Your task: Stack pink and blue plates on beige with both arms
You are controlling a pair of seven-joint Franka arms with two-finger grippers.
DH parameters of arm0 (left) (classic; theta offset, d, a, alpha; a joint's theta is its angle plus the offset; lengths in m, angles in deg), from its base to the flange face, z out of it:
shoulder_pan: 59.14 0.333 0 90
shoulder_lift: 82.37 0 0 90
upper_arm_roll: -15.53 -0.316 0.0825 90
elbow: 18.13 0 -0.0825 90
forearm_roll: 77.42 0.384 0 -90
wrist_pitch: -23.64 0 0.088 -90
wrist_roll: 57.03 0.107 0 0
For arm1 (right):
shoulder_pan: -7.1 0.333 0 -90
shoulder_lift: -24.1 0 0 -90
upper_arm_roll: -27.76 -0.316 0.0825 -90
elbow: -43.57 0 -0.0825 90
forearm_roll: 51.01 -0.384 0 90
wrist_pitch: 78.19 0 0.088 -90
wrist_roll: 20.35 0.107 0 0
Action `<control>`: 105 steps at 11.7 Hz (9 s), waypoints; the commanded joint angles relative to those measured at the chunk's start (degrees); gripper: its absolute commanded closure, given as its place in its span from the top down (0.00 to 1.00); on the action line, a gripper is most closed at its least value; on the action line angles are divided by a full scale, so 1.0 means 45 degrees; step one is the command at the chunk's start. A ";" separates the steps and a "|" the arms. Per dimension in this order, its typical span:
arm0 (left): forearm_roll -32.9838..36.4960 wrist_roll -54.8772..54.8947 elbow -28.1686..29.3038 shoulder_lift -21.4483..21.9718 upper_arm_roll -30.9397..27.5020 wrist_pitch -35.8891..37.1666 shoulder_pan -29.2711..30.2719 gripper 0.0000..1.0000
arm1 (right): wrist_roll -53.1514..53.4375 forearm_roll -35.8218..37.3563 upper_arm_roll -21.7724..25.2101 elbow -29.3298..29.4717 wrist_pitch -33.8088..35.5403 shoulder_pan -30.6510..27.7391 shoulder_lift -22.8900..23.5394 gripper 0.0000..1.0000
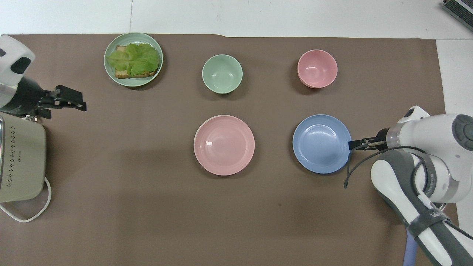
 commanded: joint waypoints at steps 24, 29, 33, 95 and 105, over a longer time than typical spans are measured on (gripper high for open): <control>0.1112 0.1568 -0.0808 0.1031 0.0171 0.1469 0.0327 1.00 | 0.1397 -0.0763 -0.0289 0.3805 0.4853 0.0586 -0.0505 0.00; 0.1112 0.1568 -0.0808 0.1031 0.0171 0.1469 0.0327 1.00 | 0.4637 -0.0821 -0.2240 0.4297 0.4923 0.0625 -0.0333 0.00; 0.1112 0.1568 -0.0808 0.1031 0.0171 0.1469 0.0327 1.00 | 0.6732 -0.0918 -0.2536 0.4316 0.3240 0.2575 0.0469 0.00; 0.1112 0.1568 -0.0808 0.1031 0.0171 0.1469 0.0327 1.00 | 0.2790 0.1522 -0.1658 0.8341 1.0759 -0.1328 -0.1835 1.00; 0.1112 0.1568 -0.0808 0.1031 0.0171 0.1469 0.0327 1.00 | 0.2612 0.1542 -0.1560 0.8261 1.0935 -0.1328 -0.1894 1.00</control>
